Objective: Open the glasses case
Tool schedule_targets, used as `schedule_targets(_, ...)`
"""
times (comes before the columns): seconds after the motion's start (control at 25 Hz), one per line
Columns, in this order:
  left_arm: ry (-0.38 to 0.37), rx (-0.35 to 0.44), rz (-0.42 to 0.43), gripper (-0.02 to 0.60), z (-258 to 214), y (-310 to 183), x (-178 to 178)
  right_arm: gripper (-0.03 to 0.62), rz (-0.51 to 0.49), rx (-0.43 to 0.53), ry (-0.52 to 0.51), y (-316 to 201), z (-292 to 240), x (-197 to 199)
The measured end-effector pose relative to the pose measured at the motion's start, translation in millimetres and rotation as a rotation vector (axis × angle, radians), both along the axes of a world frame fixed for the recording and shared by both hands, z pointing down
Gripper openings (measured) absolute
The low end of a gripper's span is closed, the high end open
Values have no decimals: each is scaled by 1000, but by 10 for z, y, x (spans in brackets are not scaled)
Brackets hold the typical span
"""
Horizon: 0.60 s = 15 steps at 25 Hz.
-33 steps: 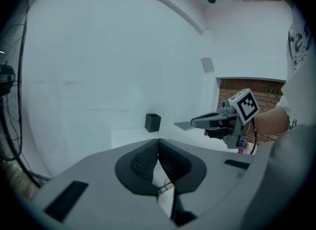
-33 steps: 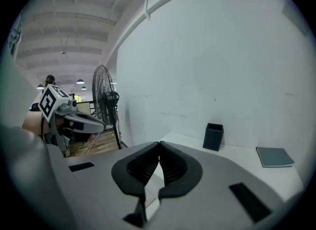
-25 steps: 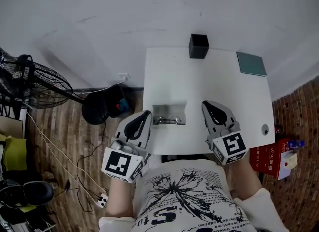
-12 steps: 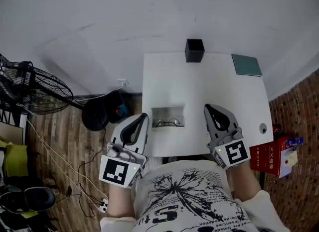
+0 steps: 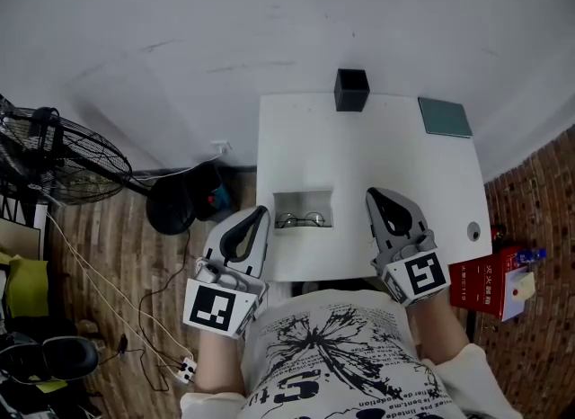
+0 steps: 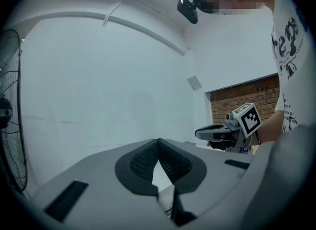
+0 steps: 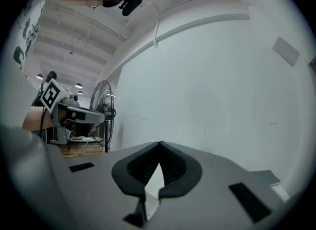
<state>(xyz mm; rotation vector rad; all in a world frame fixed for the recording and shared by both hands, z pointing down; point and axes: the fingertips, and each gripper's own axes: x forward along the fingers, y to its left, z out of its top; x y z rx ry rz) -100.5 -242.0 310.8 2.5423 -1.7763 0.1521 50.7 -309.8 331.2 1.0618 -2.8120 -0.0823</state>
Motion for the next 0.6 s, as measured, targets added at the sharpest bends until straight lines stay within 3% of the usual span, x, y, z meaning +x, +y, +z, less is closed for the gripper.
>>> schedule_targets(0.28,-2,-26,7,14,87,-26,15,12,3,3,53,-8,121,-65)
schedule_targets(0.6,2,-36,7,14,122,-49,11,12,-25,4,44,25,98,-170)
